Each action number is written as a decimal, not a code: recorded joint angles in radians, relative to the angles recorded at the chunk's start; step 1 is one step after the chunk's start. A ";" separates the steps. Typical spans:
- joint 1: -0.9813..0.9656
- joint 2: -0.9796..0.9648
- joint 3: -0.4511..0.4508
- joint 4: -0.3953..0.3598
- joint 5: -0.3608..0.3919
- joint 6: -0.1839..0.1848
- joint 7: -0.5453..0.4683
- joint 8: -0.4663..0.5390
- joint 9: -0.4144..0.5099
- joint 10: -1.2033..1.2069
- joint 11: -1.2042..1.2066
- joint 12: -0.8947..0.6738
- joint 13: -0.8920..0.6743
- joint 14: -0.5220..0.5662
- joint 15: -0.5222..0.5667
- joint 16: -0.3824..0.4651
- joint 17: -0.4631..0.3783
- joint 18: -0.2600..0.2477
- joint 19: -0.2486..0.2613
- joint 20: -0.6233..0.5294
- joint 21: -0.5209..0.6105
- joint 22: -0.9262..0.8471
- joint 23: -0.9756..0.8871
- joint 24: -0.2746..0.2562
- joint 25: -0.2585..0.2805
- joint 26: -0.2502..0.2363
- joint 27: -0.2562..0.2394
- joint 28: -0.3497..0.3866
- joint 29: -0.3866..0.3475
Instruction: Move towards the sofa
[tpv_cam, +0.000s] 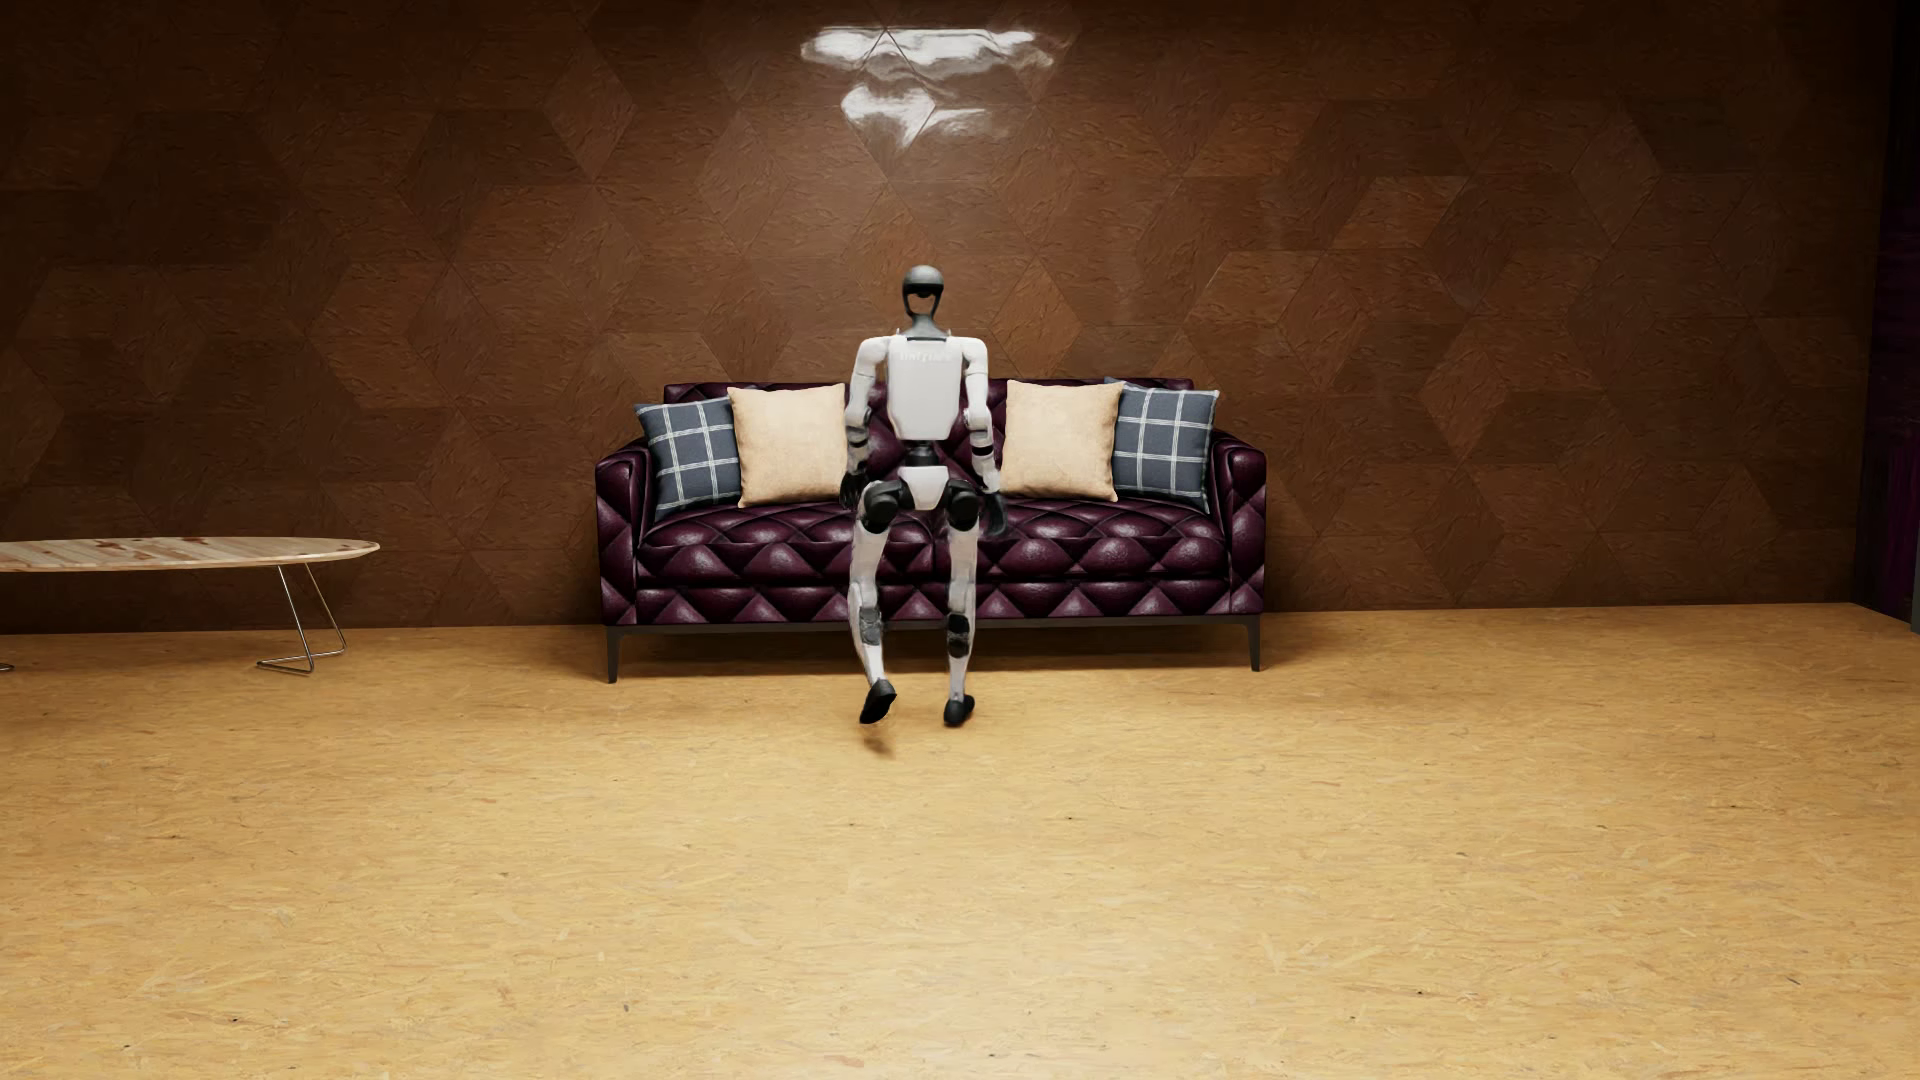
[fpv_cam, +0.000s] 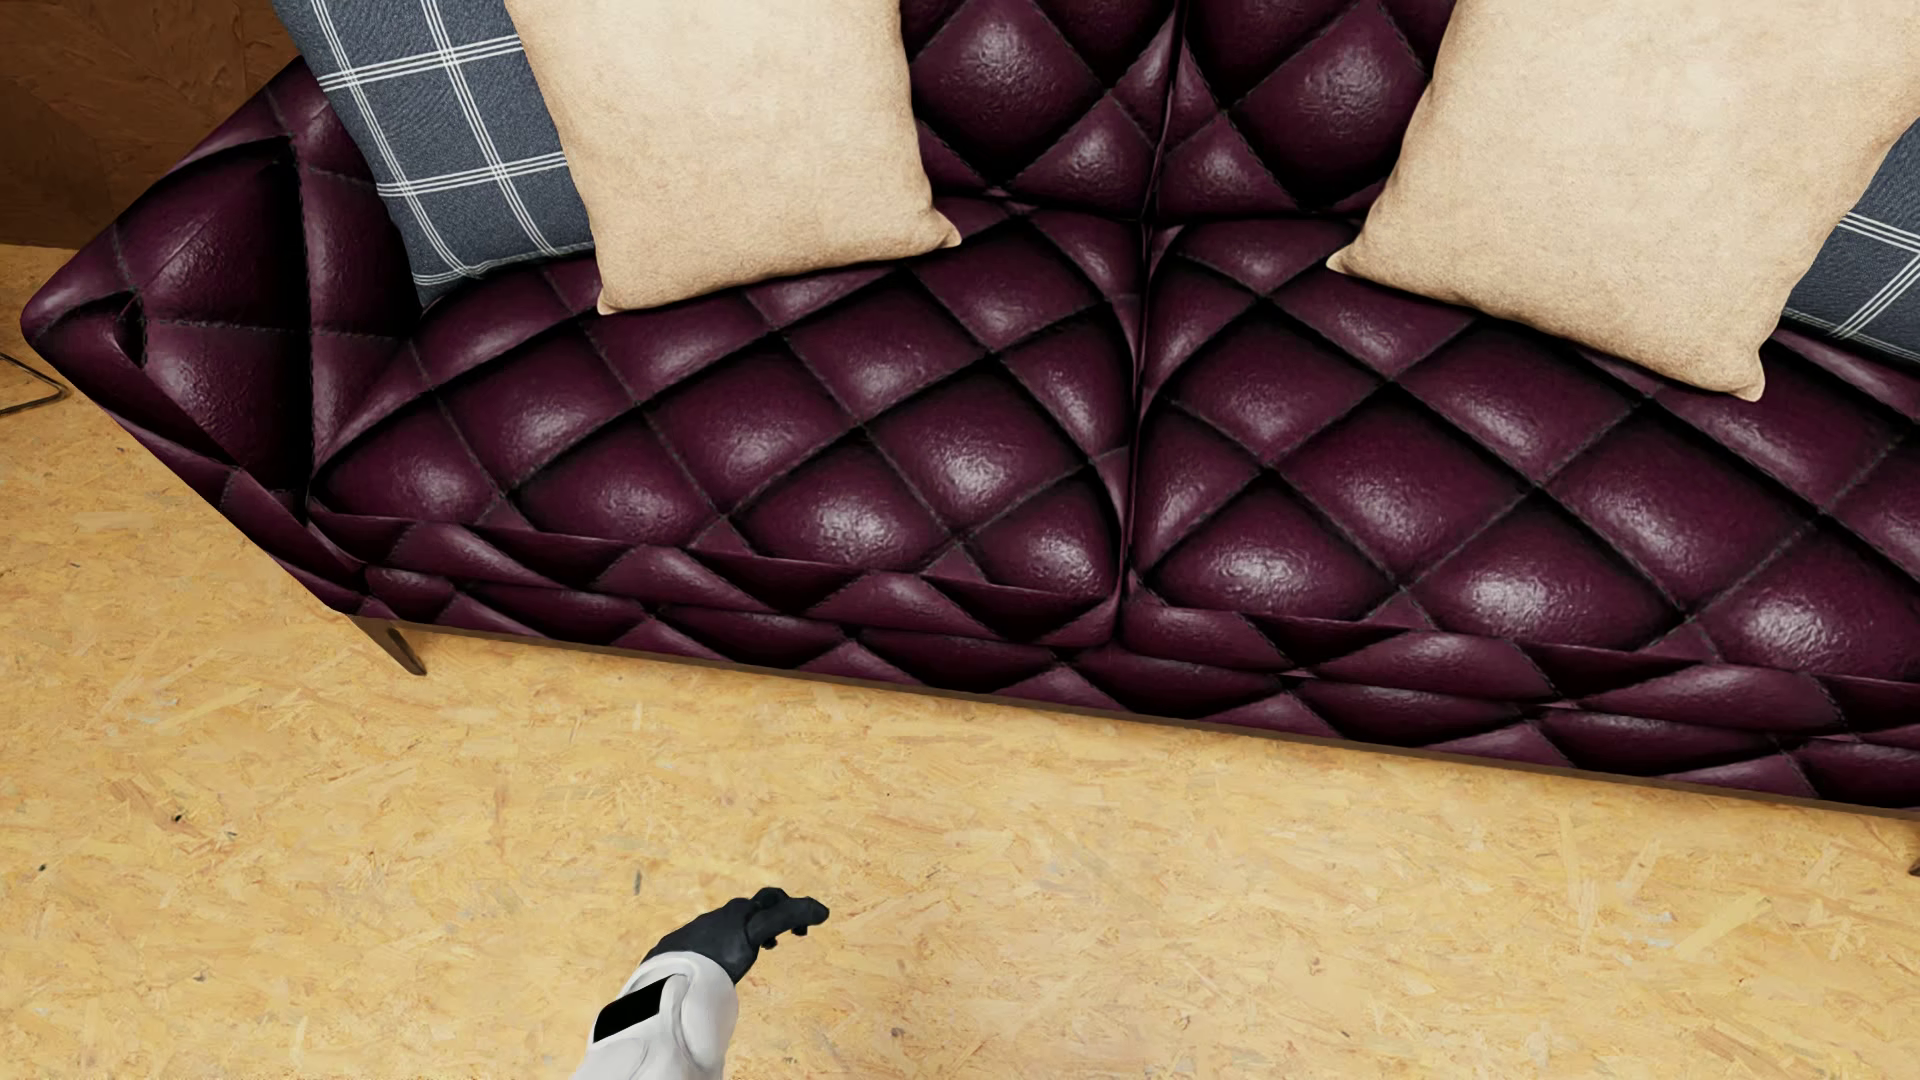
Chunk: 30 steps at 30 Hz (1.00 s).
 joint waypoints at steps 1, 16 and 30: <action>-0.040 0.012 -0.001 0.071 0.014 0.016 0.050 -0.001 0.007 0.043 -0.004 0.031 -0.031 -0.033 -0.010 -0.021 0.005 0.051 0.003 0.023 -0.010 0.065 -0.028 -0.021 0.003 0.047 -0.018 -0.008 -0.045; 0.040 -0.007 0.043 -0.008 -0.031 0.038 0.227 0.161 0.022 -0.683 0.123 0.118 -0.145 -0.075 -0.094 -0.025 -0.025 0.165 0.116 -0.090 -0.026 0.217 -0.099 -0.088 0.020 0.136 -0.085 -0.036 -0.070; 0.137 0.005 0.021 0.011 0.062 -0.068 0.264 0.377 -0.018 -0.718 0.013 -0.086 -0.033 -0.112 -0.094 -0.021 -0.017 0.126 0.135 -0.027 -0.018 0.104 0.038 -0.120 -0.048 0.083 0.019 0.126 0.063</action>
